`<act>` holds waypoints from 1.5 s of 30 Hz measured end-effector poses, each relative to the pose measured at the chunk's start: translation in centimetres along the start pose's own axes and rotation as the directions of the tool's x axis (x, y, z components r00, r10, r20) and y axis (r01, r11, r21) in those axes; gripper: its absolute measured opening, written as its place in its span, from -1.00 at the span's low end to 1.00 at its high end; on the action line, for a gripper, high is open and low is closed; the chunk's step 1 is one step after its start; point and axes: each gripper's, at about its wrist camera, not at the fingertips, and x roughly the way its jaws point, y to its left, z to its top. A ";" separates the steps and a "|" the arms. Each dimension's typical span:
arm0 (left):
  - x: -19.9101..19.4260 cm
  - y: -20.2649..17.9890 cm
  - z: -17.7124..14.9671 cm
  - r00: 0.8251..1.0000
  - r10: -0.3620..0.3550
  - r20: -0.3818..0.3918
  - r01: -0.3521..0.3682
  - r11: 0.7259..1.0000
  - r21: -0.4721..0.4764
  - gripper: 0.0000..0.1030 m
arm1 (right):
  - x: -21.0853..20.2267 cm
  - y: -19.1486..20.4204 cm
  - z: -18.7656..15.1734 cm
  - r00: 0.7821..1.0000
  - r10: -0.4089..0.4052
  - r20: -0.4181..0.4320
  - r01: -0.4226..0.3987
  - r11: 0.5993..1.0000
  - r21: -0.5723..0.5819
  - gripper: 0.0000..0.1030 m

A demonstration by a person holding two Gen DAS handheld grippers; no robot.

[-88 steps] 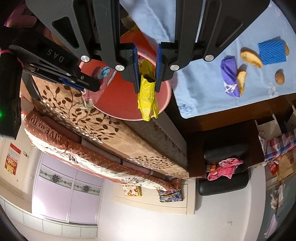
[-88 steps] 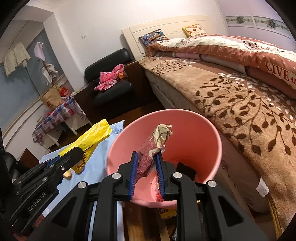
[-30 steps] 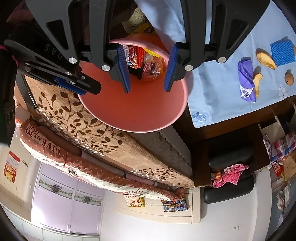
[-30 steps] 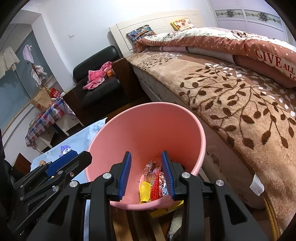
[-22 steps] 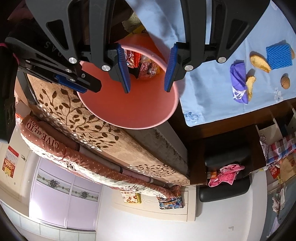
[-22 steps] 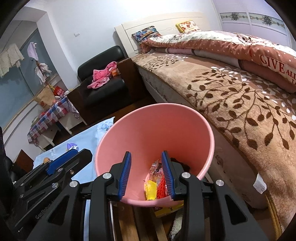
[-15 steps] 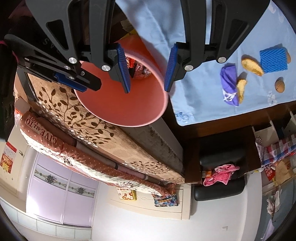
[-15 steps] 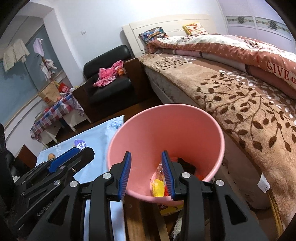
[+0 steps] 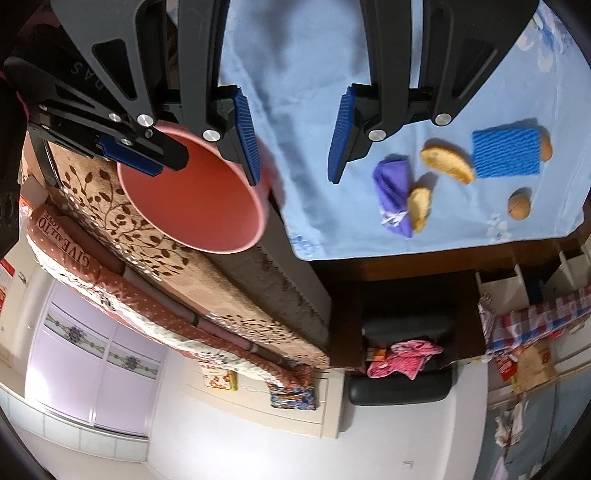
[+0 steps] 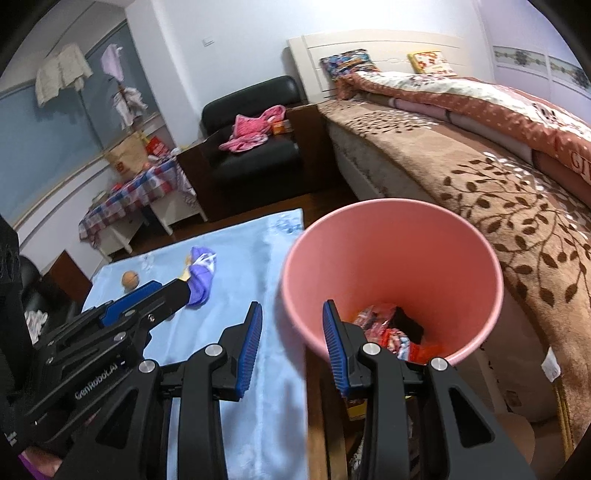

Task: Collect trash
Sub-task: 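Move both open grippers back over the trash on the table, then grasp the blue foam net with the left gripper while the right grasps a bread crust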

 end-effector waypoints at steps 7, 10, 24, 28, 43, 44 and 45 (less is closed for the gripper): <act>-1.0 2.7 -0.8 0.999 0.034 0.002 -0.033 0.998 -0.046 -0.26 | 0.9 2.6 -0.7 0.999 0.027 -0.030 -0.028 0.998 -0.050 -0.35; -1.3 3.8 -1.1 0.999 0.047 0.001 -0.047 0.997 -0.064 -0.26 | 1.4 3.3 -0.6 0.999 0.035 -0.039 -0.038 0.997 -0.066 -0.35; -1.9 9.1 -2.4 0.993 0.115 -0.020 -0.116 0.982 -0.151 -0.26 | 4.4 7.8 -1.0 0.994 0.067 -0.086 -0.080 0.985 -0.155 -0.34; -2.2 10.8 -3.1 0.989 0.143 -0.028 -0.146 0.975 -0.170 -0.26 | 5.2 9.1 -0.9 0.992 0.083 -0.098 -0.099 0.979 -0.176 -0.34; -4.6 17.7 -4.8 0.966 0.254 -0.059 -0.260 0.928 -0.267 -0.26 | 9.4 13.9 -1.0 0.977 0.144 -0.159 -0.182 0.947 -0.264 -0.32; -4.6 18.0 -4.7 0.965 0.257 -0.060 -0.264 0.925 -0.275 -0.26 | 9.5 14.1 -1.0 0.976 0.147 -0.161 -0.187 0.944 -0.271 -0.31; -4.5 18.4 -4.6 0.963 0.261 -0.061 -0.267 0.921 -0.282 -0.26 | 9.8 14.5 -1.0 0.975 0.149 -0.163 -0.191 0.940 -0.282 -0.30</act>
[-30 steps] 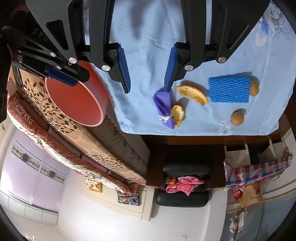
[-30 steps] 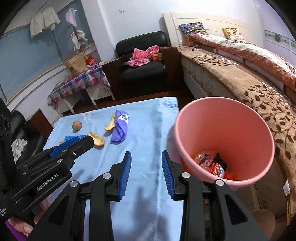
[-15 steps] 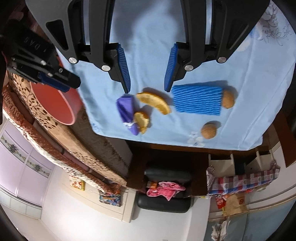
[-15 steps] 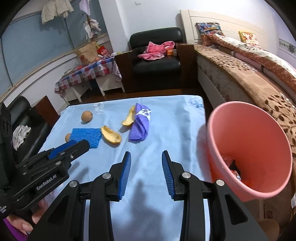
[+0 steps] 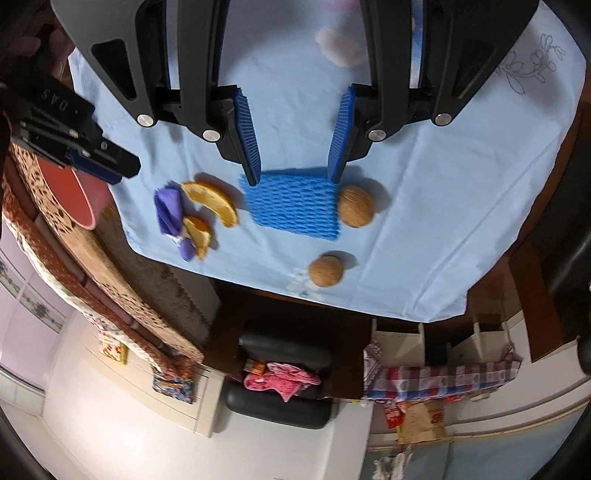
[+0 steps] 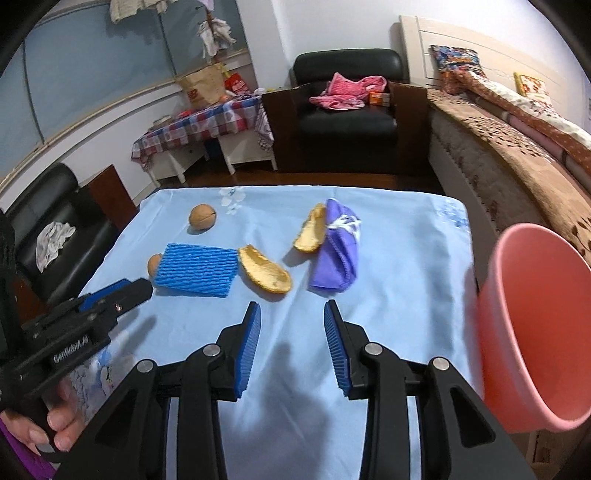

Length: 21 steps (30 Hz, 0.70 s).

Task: Collect trash
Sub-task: 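Grasp the blue foam net with the left gripper while the right grasps a bread crust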

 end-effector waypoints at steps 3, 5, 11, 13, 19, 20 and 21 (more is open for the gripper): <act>0.6 0.6 0.6 1.000 0.014 -0.004 -0.014 1.000 -0.018 -0.26 | 0.6 0.7 0.5 1.000 0.006 -0.001 -0.006 0.999 -0.037 -0.21; 1.1 0.8 1.0 1.000 0.018 -0.011 -0.019 1.000 -0.024 -0.26 | 1.0 1.1 0.8 1.000 0.010 0.001 -0.010 0.998 -0.060 -0.19; 3.1 1.1 1.6 0.998 0.023 -0.057 -0.026 0.998 -0.065 -0.26 | 2.3 1.7 1.6 1.000 0.020 -0.005 -0.020 0.994 -0.109 -0.11; 3.8 1.2 1.7 0.996 0.018 -0.083 -0.026 0.996 -0.087 -0.26 | 2.7 1.8 1.9 1.000 0.023 -0.005 -0.023 0.991 -0.133 -0.04; 5.3 0.9 1.6 0.991 0.039 -0.129 -0.055 0.991 -0.126 -0.26 | 4.7 2.4 2.6 1.000 0.016 -0.025 -0.020 0.979 -0.203 0.07; 5.5 0.8 1.6 0.990 0.044 -0.136 -0.062 0.990 -0.130 -0.26 | 5.1 2.5 2.6 0.999 0.014 -0.032 -0.021 0.977 -0.212 0.08; 5.8 0.8 1.6 0.988 0.047 -0.146 -0.067 0.988 -0.139 -0.26 | 5.6 2.5 2.7 0.999 0.014 -0.042 -0.023 0.975 -0.221 0.09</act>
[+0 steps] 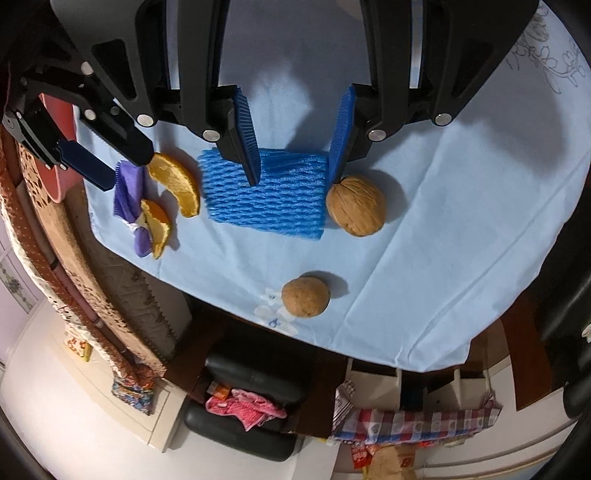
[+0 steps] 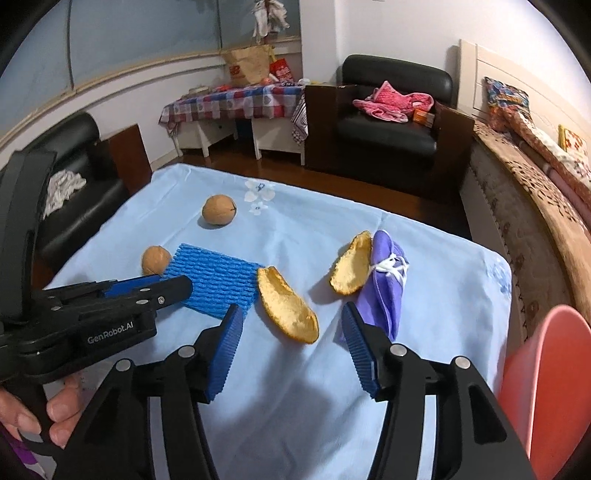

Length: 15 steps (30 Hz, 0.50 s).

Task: Collect trash
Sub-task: 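Grasp the blue foam net with the left gripper while the right grasps a bread crust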

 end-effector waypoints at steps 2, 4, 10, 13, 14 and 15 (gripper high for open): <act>0.3 -0.1 0.1 1.000 0.000 -0.006 0.000 1.000 -0.016 -0.26 | 1.0 0.1 0.2 1.000 0.000 -0.022 0.000 1.000 -0.021 0.09; 0.4 -0.1 0.0 1.000 0.000 -0.001 0.000 1.000 -0.021 -0.26 | 1.9 0.2 0.3 0.999 -0.002 -0.037 0.001 0.999 -0.038 0.09; 0.3 -0.2 -0.1 1.000 -0.030 -0.004 0.030 0.999 -0.016 -0.26 | 4.3 0.4 0.3 0.996 -0.014 -0.084 0.009 0.998 -0.060 0.09; 0.1 -0.4 -0.2 0.999 -0.041 0.009 0.041 0.999 0.004 -0.43 | 4.7 0.2 0.4 0.996 -0.006 -0.090 0.001 0.999 -0.054 0.09; 0.1 -0.5 -0.2 0.999 -0.045 0.008 0.045 0.999 0.009 -0.54 | 4.7 0.2 0.4 0.996 0.003 -0.094 -0.008 0.999 -0.047 0.03; 0.1 -0.5 -0.3 0.999 -0.053 0.003 0.053 0.999 0.010 -0.57 | 4.8 0.2 0.5 0.995 0.013 -0.100 -0.018 0.999 -0.043 -0.12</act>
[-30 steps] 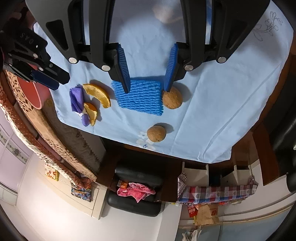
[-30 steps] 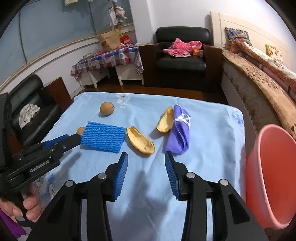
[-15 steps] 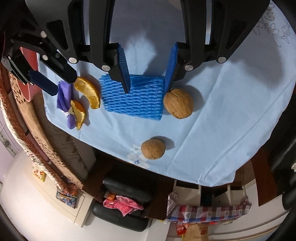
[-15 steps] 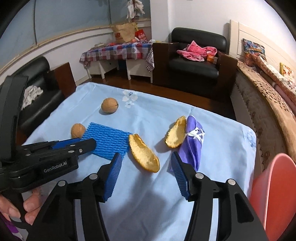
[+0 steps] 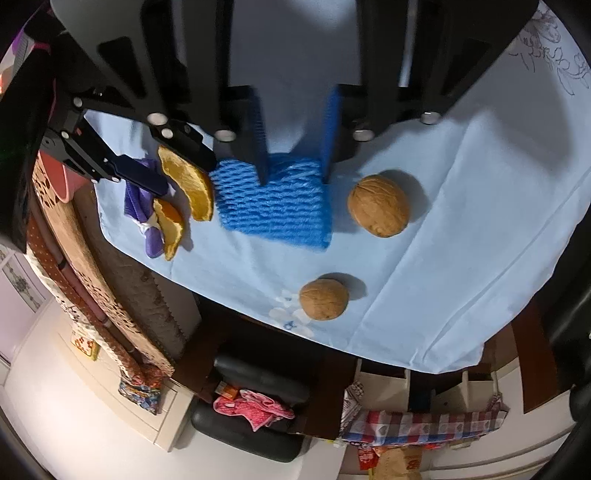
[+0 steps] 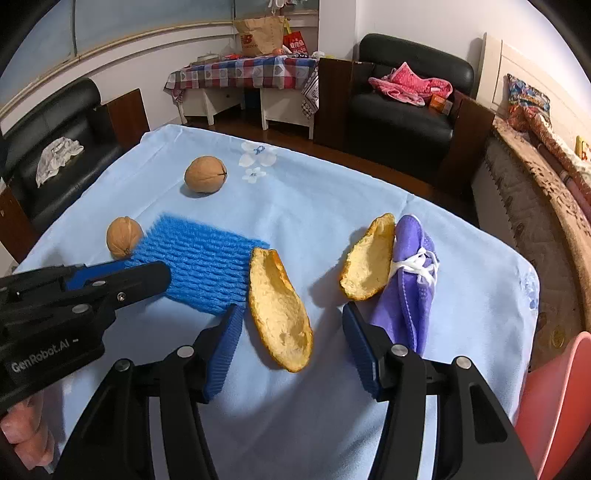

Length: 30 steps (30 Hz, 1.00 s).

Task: Collect trash
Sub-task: 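Grasp the blue foam net with the left gripper while the right grasps a bread crust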

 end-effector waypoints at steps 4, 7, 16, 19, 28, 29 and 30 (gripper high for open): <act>-0.3 -0.2 -0.1 0.999 -0.039 -0.007 0.039 0.999 -0.007 -0.78 | -0.2 0.3 -0.1 1.000 0.007 -0.010 -0.007 1.000 -0.008 -0.47; -1.1 -0.4 -0.2 0.998 -0.058 0.008 0.058 0.998 0.000 -0.80 | -0.8 0.4 -0.5 1.000 0.019 -0.010 -0.019 1.000 0.003 -0.57; -4.3 -2.1 -0.5 0.994 -0.071 0.078 0.068 0.997 0.047 -0.80 | -5.4 0.0 -2.3 0.998 0.053 0.044 -0.057 0.993 0.101 -0.59; -5.3 -3.3 -0.7 0.993 -0.065 0.103 0.056 0.995 0.086 -0.80 | -7.0 -0.3 -3.2 0.997 0.057 0.059 -0.064 0.988 0.140 -0.59; -7.2 -6.5 -1.6 0.988 -0.091 0.123 0.072 0.986 0.153 -0.80 | -11.2 -2.0 -5.8 0.993 0.016 0.117 -0.040 0.977 0.207 -0.59; -7.4 -6.8 -1.7 0.988 -0.095 0.125 0.075 0.985 0.158 -0.80 | -11.7 -2.2 -6.2 0.993 0.012 0.121 -0.038 0.976 0.215 -0.59; -7.5 -7.0 -1.8 0.987 -0.098 0.126 0.077 0.984 0.161 -0.80 | -12.0 -2.4 -6.4 0.992 0.009 0.124 -0.036 0.974 0.222 -0.59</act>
